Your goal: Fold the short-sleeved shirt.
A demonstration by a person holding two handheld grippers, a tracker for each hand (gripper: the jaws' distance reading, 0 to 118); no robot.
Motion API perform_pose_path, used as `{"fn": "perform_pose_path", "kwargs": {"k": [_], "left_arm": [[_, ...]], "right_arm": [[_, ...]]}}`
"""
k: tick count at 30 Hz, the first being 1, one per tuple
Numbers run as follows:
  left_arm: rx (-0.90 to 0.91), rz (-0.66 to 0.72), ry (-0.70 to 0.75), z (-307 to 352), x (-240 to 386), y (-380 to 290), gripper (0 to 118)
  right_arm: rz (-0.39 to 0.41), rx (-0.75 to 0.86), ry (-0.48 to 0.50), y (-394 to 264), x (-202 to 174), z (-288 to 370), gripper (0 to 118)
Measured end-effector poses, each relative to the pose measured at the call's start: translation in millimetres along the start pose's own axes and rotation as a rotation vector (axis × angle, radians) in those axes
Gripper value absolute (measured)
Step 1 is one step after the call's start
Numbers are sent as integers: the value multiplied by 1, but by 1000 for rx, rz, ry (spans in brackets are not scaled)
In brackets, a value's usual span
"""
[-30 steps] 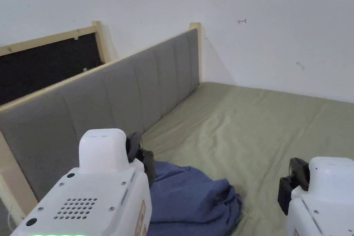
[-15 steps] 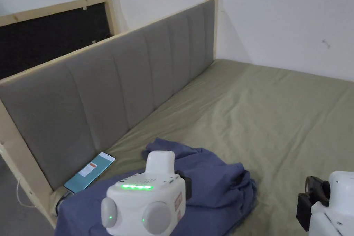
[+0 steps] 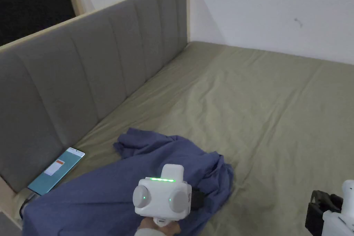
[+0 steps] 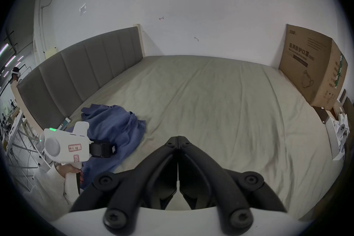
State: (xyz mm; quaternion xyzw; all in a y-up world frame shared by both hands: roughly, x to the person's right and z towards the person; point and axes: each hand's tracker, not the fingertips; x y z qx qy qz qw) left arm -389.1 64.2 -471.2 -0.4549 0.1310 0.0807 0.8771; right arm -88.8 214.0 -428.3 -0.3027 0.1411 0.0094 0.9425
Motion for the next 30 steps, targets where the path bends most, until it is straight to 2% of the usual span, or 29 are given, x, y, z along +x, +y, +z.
{"fn": "perform_pose_path", "kwargs": {"k": [1,7,8,9,10,11,15,20,24,28,30], "left_arm": [[-24,-32,31,1,5,-2,97],[-52,-13,17,4,-1,9,75],[-42,1,29,9,-2,11,65],[-33,17,38,12,-4,11,48],[-30,29,53,16,-7,13,10],[-13,45,129,17,-8,15,6],[-69,43,75,11,-13,19,6],[-78,238,-63,29,-33,33,6],[-17,323,-177,57,-37,59,6],[53,299,-287,92,-2,98,6],[52,224,-370,105,34,119,6]], "right_arm": [[-4,-5,-7,-1,3,-1,0],[-69,-44,-27,-5,20,-4,0],[-73,-46,-32,-5,23,-3,0],[-75,-47,-37,-5,25,-1,0],[-75,-47,-48,-6,27,0,0],[-77,-49,-59,-6,30,1,0],[-141,-63,-68,-7,45,4,0],[-169,-42,-108,-2,63,14,0],[-210,-17,-127,1,76,22,0],[-236,-1,-154,4,91,33,0],[-248,12,-168,6,99,40,0]]}}
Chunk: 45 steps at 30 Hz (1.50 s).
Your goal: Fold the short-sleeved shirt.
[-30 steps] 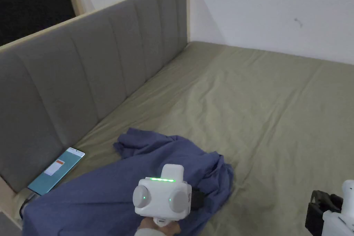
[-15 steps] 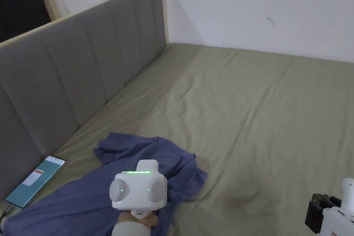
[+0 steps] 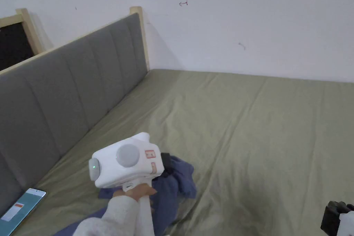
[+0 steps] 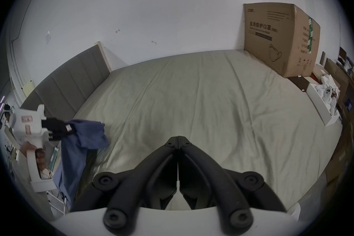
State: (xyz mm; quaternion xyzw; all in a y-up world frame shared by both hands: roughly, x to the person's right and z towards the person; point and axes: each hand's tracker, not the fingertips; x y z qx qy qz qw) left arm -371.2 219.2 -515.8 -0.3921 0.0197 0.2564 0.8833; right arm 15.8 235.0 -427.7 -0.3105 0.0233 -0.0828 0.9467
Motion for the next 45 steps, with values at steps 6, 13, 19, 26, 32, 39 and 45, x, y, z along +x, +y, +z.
{"fn": "perform_pose_path", "kwargs": {"k": [6,13,19,26,32,39,45], "left_arm": [[-38,-163,-327,-7,155,0,6],[-153,-466,-618,-11,336,-83,6],[-452,-636,-490,-100,362,-215,6],[-616,-677,-435,-139,339,-291,47],[-504,-682,-446,-106,317,-244,109],[-295,-480,-279,-68,202,-180,1],[-273,-282,-87,-76,104,-127,0]], "right_arm": [[-73,72,-74,17,40,27,0],[-186,180,-264,29,119,78,0],[-314,161,-423,7,189,110,0],[-446,86,-488,-20,235,109,0],[-402,65,-441,-21,231,108,0],[-294,-5,-329,-38,209,37,0],[-215,-53,-282,-29,152,28,0]]}}
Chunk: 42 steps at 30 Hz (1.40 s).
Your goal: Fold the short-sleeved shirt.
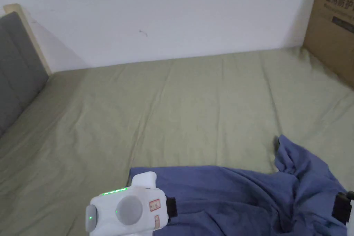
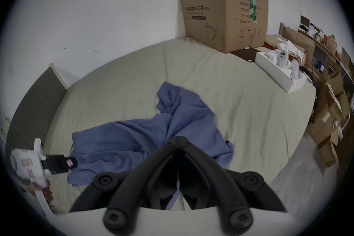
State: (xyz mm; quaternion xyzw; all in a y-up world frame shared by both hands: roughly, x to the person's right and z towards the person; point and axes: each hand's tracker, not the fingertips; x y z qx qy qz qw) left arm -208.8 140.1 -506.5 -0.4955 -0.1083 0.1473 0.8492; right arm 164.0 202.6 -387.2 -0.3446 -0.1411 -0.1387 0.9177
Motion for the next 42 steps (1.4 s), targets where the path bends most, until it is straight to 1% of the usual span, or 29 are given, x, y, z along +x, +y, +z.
{"fn": "perform_pose_path", "kwargs": {"k": [1,3,4,5,6,7,9,11,13,14,15,16,17,18,20,21,24,27,28,29,30,31,32,33,36,38,40,41,42], "left_arm": [[-1,7,26,0,-9,9,12],[25,-18,101,-7,-25,42,45],[21,-31,130,-12,-30,56,69],[10,-13,159,-19,-34,73,84],[1,3,165,-26,-37,86,94],[-6,13,146,-36,-41,102,94],[-26,66,128,-57,-47,127,94],[-68,131,139,-81,-54,140,94],[-122,156,146,-107,-56,146,93],[-173,150,152,-123,-60,141,87],[-199,118,237,-132,-56,136,75],[-134,58,295,-126,-48,132,61],[-109,31,275,-121,-38,133,58],[-101,9,284,-118,-39,128,50],[-82,-13,309,-116,-35,129,11],[-81,3,295,-115,-36,129,6],[-80,5,276,-110,-41,126,6],[-55,-13,252,-88,-37,123,5],[-40,-26,232,-79,-34,122,5],[-20,-38,222,-70,-31,120,5],[-5,-44,215,-59,-30,116,6],[8,-52,204,-50,-27,115,5],[20,-59,197,-43,-26,113,6],[24,-58,194,-37,-24,112,6],[36,-75,180,-32,-33,115,6],[43,-80,182,-28,-31,112,6],[41,-91,192,-26,-30,111,6],[38,-94,194,-27,-30,111,6],[36,-98,196,-26,-28,111,6]], "right_arm": [[6,-4,1,-1,-8,3,0],[18,-11,4,-6,-21,3,0],[23,-16,2,0,-19,4,0],[28,-23,-2,-1,-24,4,0],[32,-26,-5,-4,-27,3,0],[36,-33,-10,-6,-31,3,0],[43,-53,-23,-2,-21,-7,0],[44,-74,-41,-5,-24,-11,0],[41,-88,-53,-2,-13,-21,0],[39,-97,-59,-2,-12,-23,0],[37,-103,-65,-2,-12,-25,0],[36,-109,-71,0,-6,-30,0],[33,-111,-76,1,-3,-33,0],[30,-114,-80,2,-2,-34,0],[26,-120,-86,4,9,-44,0],[24,-123,-86,6,13,-45,0],[-2,-121,-41,15,27,-47,0],[-13,-99,-2,42,43,-57,0],[-6,-91,58,54,48,-65,13],[-11,-94,114,67,54,-71,37],[-9,-112,155,72,54,-78,68],[25,-159,178,96,63,-104,86],[42,-164,188,104,61,-118,86],[71,-173,162,113,63,-137,86],[128,-324,82,134,75,-192,86],[152,-436,19,118,78,-219,86],[160,-493,12,109,82,-235,86],[195,-502,41,104,81,-241,86],[216,-532,40,98,76,-248,85]]}}
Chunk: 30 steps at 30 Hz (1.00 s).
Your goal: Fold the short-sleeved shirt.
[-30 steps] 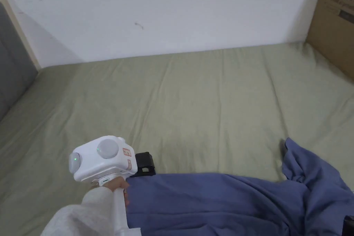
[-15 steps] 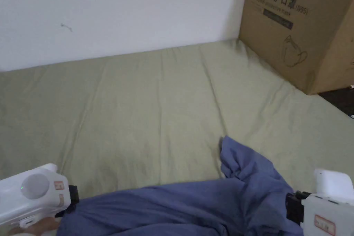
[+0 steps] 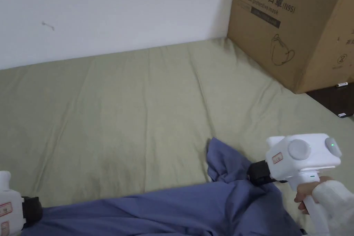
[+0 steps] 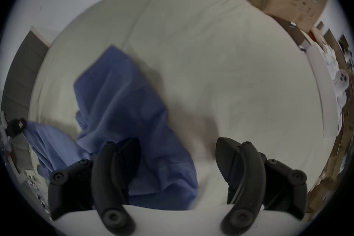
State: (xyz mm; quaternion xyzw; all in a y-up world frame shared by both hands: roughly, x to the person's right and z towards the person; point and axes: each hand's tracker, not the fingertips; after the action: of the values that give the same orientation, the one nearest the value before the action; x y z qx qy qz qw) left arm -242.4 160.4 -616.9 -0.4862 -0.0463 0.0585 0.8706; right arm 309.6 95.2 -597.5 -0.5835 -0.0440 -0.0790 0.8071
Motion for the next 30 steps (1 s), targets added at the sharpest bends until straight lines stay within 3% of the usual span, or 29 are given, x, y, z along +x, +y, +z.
{"fn": "perform_pose_path", "kwargs": {"k": [2,6,8,9,10,11,15,17,20,24,30], "left_arm": [[2,-12,6,0,2,0,6],[4,-3,0,0,2,-1,6],[4,-3,9,0,1,-1,5],[2,1,7,1,0,-2,5],[4,7,-5,3,-1,-2,6],[8,11,-3,5,-2,-2,6],[16,13,1,19,-6,0,6],[27,9,3,31,-9,5,6],[77,4,22,55,-16,18,5],[164,0,44,98,-24,41,5],[270,-12,31,162,-22,87,5]], "right_arm": [[43,-6,-61,4,-5,-11,85],[11,-39,-52,16,-5,-3,78],[0,-5,-88,15,-5,6,41],[3,18,-84,14,-5,11,11],[-2,18,-69,13,-6,11,1],[-8,-14,-31,13,-8,10,1],[1,-2,-34,10,-19,19,1],[-77,27,98,16,-18,37,1],[-50,108,37,34,-23,72,1],[-112,226,128,50,-31,146,1],[-70,361,112,93,-39,230,1]]}}
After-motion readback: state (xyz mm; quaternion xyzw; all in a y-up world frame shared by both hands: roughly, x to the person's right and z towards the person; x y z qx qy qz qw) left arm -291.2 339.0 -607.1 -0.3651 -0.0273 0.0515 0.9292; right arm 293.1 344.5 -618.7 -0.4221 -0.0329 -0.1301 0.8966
